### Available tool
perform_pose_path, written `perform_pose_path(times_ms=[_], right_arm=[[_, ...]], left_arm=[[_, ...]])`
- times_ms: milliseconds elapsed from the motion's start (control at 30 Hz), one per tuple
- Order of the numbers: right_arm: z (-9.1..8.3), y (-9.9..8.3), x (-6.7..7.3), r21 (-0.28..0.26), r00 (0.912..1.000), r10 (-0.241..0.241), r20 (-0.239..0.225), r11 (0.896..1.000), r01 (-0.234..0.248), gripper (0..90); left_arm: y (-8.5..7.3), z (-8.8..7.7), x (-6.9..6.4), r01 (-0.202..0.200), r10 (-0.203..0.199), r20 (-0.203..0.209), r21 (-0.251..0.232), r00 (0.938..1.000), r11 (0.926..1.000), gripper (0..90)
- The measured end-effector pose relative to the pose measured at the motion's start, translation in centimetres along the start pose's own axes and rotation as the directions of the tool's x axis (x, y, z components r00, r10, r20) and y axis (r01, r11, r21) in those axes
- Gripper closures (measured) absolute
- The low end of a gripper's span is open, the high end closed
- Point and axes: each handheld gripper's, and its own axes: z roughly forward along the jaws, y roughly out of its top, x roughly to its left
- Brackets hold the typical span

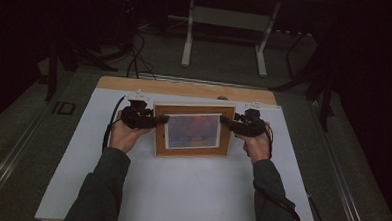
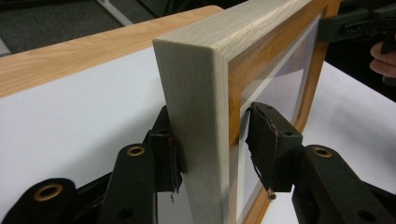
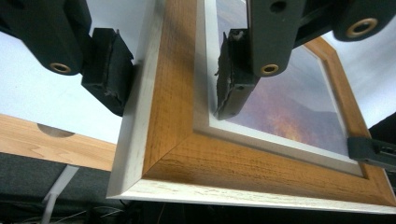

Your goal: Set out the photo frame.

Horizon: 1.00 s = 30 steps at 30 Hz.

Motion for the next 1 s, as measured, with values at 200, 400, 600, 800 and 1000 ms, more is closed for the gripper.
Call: perform_pose_path(times_ms=[200,400,600,800,1000], right_arm=[[-0.6,-0.5,0.1,-0.012,1.0,0.008,0.005,1.0,-0.008,52.5],[-0.7,-0.7,0.3,-0.014,0.9998,0.009,0.018,1.0,-0.008,52.9],[-0.9,-0.8,0.3,-0.02,0.9999,0.007,0.009,1.0,-0.007,53.6],[-1.1,-0.9,0.2,-0.021,1.0,0.001,0.006,1.0,-0.001,49.7],[-1.8,-1.3,-0.1,-0.029,0.9998,0.016,0.011,0.999,-0.015,46.2]], left_arm=[[0.2,0.3,0.3,-0.001,0.001,0.009,0.002,1.0,1.0,55.7],[0.3,0.4,0.5,0.01,-0.01,0.018,0.002,0.9998,0.9999,54.9],[0.4,0.4,0.3,0.019,-0.019,0.01,0.005,0.9998,0.9998,54.1],[0.3,0.2,0.2,0.029,-0.029,-0.007,0.02,0.9996,0.9994,50.4],[-0.2,-1.0,0.4,0.057,-0.057,0.008,-0.002,0.9983,0.9983,48.9]])
